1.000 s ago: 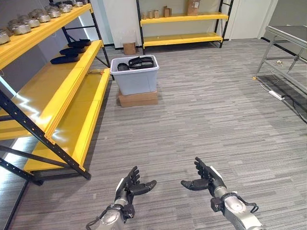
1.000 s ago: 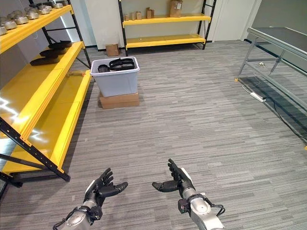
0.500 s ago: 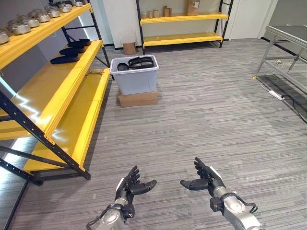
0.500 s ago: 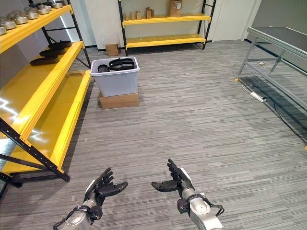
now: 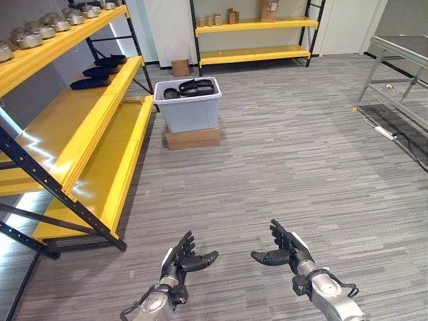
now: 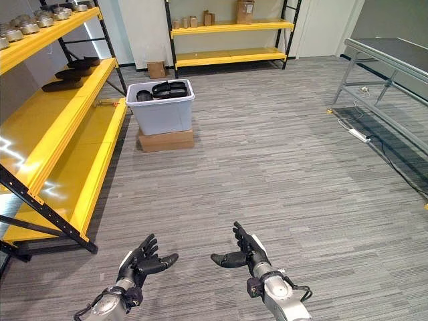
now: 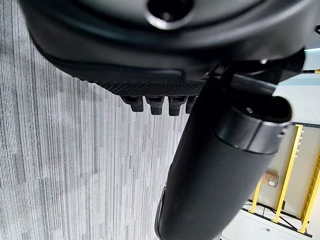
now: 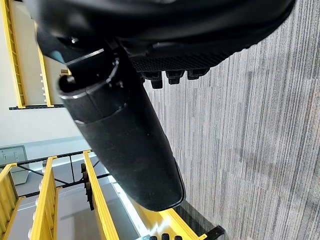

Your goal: Move parts from the plastic box to the shelf.

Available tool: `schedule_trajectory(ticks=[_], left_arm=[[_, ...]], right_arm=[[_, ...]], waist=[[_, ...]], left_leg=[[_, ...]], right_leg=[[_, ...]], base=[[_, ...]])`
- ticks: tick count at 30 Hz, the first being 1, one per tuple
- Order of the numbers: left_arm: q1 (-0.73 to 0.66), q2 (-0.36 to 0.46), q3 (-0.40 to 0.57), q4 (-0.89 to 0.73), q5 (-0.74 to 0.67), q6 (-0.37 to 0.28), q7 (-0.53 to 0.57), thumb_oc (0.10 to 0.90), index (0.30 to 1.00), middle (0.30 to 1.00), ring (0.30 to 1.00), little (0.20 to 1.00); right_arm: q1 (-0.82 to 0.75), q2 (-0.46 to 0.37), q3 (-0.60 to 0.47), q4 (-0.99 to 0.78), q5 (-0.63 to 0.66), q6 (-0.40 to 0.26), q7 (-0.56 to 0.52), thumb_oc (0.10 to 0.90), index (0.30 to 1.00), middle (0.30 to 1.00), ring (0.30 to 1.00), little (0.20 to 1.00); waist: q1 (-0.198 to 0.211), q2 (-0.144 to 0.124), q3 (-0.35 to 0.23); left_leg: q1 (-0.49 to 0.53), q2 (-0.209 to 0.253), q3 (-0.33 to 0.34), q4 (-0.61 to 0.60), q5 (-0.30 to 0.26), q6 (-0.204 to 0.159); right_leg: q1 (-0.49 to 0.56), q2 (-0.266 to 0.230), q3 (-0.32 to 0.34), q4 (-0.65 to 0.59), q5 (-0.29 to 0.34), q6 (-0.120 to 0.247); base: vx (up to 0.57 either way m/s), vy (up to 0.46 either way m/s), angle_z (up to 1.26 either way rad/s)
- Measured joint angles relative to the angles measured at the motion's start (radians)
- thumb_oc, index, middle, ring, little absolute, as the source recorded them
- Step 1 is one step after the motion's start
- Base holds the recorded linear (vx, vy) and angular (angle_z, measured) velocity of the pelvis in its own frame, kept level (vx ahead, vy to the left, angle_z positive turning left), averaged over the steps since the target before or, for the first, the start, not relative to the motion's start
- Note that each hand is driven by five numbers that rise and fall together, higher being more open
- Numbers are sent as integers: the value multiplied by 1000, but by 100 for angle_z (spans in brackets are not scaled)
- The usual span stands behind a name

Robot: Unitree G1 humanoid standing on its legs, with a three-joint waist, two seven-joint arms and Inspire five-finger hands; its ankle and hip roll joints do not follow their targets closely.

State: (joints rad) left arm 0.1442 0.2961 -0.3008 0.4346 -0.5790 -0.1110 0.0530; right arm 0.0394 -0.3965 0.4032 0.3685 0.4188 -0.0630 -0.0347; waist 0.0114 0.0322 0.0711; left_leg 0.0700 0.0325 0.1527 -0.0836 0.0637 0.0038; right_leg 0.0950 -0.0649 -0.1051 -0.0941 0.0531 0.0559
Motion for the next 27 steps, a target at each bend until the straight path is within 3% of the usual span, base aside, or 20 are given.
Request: schedule_trajectory(ticks=[16,20,21,22,23,25,26,27], left_arm=[[-11,5,0,-9,-1,-1,0,900,1000,1000,1000,1000],[-47,5,-11,-10,-1,-1,0,900,1000,1000,1000,1000],[-87,5,-22,-9,0,-1,-2,900,1000,1000,1000,1000],[-99,7,-22,-13,2,-4,-4,900,1000,1000,1000,1000],[-115,11,-25,-12,5,-12,-1,900,1000,1000,1000,1000],[-116,19,-30,-12,6,-13,-3,900,1000,1000,1000,1000],[-117,20,-32,-14,6,-14,-2,900,1000,1000,1000,1000],[-121,37,-46,-12,6,-15,-2,900,1000,1000,1000,1000]], right_arm=[[-3,-1,11,-1,-4,0,2,900,1000,1000,1000,1000],[-15,-8,7,-2,-6,-3,-1,900,1000,1000,1000,1000],[-23,-20,4,-4,-6,-4,-1,900,1000,1000,1000,1000],[-17,-20,7,-4,-6,-3,-1,900,1000,1000,1000,1000],[-15,-11,10,-4,-7,-1,0,900,1000,1000,1000,1000],[-19,3,13,-4,-8,-4,2,900,1000,1000,1000,1000],[-22,-1,13,-8,-8,-5,1,900,1000,1000,1000,1000],[-32,6,13,-10,-7,-8,3,900,1000,1000,1000,1000]], waist=[[20,2,-1],[14,14,23],[5,26,60],[-2,15,68],[-5,-8,88],[-9,-12,96],[-6,-6,100],[-10,13,125]], left_leg=[[-34,-10,-19,-1,-6,7],[-49,-27,-27,3,-14,43],[-44,-26,-50,3,-11,51],[-40,-37,-55,4,-3,64],[-18,-68,-79,7,-16,74],[-16,-103,-79,36,-30,89],[-21,-92,-86,46,-35,95],[-14,-103,-90,71,-55,120]], right_leg=[[-39,-7,-13,23,-3,-4],[-158,-34,-8,258,-74,21],[-247,-55,-9,463,-94,42],[-283,-81,-7,556,-116,47],[-323,-103,26,674,-98,46],[-375,-121,47,776,-44,54],[-388,-127,55,807,-43,62],[-431,-162,31,873,22,69]], base=[[21,69,3],[28,196,6],[102,204,39],[92,212,52],[44,142,45],[48,134,11],[105,117,-10],[231,-7,-5]])
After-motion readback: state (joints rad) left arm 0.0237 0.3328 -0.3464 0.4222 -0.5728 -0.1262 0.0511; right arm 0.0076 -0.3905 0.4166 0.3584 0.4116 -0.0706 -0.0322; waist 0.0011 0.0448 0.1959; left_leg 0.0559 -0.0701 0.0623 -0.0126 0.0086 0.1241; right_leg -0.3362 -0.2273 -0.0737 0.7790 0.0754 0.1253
